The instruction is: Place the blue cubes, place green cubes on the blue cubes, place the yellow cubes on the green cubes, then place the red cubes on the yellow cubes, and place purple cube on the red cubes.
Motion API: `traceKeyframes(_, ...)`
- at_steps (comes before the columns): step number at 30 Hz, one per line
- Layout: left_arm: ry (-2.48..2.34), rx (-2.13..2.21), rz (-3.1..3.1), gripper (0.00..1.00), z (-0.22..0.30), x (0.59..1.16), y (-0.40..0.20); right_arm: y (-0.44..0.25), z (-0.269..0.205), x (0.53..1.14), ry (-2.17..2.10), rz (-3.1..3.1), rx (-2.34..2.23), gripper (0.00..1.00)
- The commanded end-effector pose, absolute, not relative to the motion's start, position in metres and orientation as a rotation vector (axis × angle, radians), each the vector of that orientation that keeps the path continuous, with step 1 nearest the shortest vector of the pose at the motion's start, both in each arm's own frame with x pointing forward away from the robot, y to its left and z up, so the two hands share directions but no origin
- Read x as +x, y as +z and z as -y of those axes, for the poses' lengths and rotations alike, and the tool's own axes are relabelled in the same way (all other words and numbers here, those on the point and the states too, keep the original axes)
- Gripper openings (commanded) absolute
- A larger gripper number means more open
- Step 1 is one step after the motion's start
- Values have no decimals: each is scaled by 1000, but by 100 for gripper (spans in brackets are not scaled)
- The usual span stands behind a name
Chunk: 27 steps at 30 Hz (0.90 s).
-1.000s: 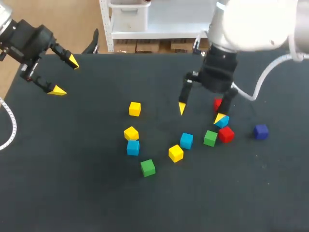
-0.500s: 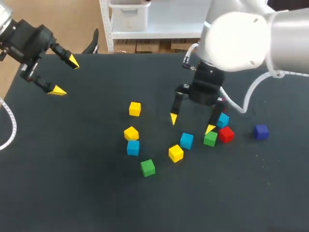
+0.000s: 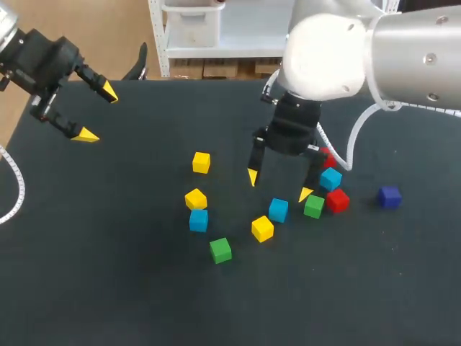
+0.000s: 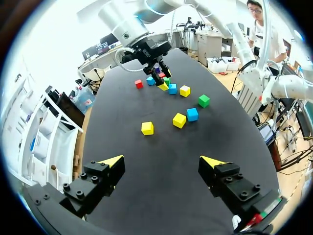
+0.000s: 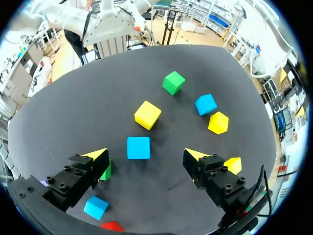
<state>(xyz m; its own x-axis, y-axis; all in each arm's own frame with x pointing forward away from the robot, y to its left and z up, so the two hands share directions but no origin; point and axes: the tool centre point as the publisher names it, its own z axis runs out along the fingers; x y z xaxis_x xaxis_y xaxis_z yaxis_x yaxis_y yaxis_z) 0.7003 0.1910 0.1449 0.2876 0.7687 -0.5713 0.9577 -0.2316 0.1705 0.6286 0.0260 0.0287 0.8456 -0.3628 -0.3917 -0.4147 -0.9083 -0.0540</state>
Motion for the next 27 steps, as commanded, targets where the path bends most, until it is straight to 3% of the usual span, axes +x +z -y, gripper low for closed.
traceKeyframes(1, -508, 2073, -1539, 100, -191, 700, 145, 24, -26, 629, 581, -618, -2891, 100)
traceKeyframes(27, -508, 2073, -1539, 100, -191, 700, 145, 0, -31, 626, 633, -642, -2903, 100)
